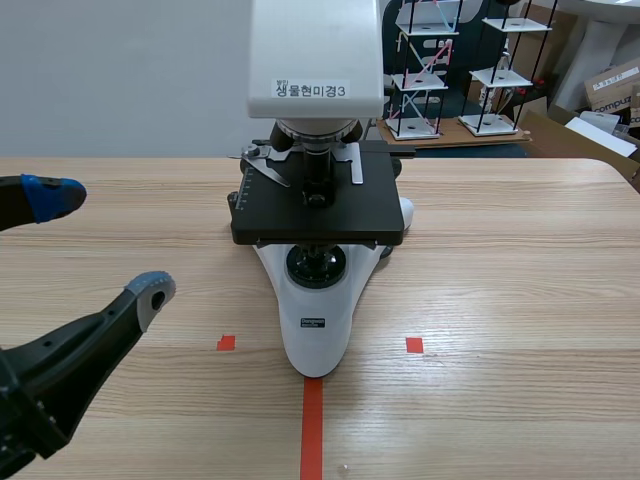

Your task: Return to the home posture

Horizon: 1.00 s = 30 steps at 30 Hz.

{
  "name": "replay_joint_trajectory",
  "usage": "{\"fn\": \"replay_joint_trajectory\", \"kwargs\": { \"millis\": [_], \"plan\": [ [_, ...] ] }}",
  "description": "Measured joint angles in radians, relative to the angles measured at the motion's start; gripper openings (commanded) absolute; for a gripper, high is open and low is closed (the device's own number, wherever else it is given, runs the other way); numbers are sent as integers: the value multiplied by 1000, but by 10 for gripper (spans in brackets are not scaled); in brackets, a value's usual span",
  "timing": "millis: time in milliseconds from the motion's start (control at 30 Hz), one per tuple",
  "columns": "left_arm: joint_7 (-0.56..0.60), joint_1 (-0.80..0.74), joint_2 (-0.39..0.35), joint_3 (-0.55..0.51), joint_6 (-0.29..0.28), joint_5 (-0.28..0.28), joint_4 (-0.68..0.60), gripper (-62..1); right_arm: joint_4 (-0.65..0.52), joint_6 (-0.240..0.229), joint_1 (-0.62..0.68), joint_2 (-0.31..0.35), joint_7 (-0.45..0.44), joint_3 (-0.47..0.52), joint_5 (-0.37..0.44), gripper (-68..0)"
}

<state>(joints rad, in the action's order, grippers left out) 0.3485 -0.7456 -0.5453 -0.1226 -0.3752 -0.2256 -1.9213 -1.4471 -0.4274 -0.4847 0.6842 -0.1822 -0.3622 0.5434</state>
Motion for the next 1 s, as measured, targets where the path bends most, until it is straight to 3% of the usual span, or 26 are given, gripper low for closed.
{"fn": "replay_joint_trajectory", "kwargs": {
  "millis": [200,267,333,633,1000],
  "plan": [
    [0,0,0,0,0,0,0,-28,-132,139,274,18,-22,164,0,-122],
    [0,0,0,0,0,0,0,-28,-178,188,387,26,-59,198,0,-59],
    [0,0,0,0,0,0,0,-28,-214,207,507,29,-92,232,0,-21],
    [0,0,0,0,0,0,0,-28,-343,203,1001,61,-137,308,1,-4],
    [0,0,0,0,0,0,0,-28,-425,203,1315,67,-206,356,45,-4]
  ]
}}
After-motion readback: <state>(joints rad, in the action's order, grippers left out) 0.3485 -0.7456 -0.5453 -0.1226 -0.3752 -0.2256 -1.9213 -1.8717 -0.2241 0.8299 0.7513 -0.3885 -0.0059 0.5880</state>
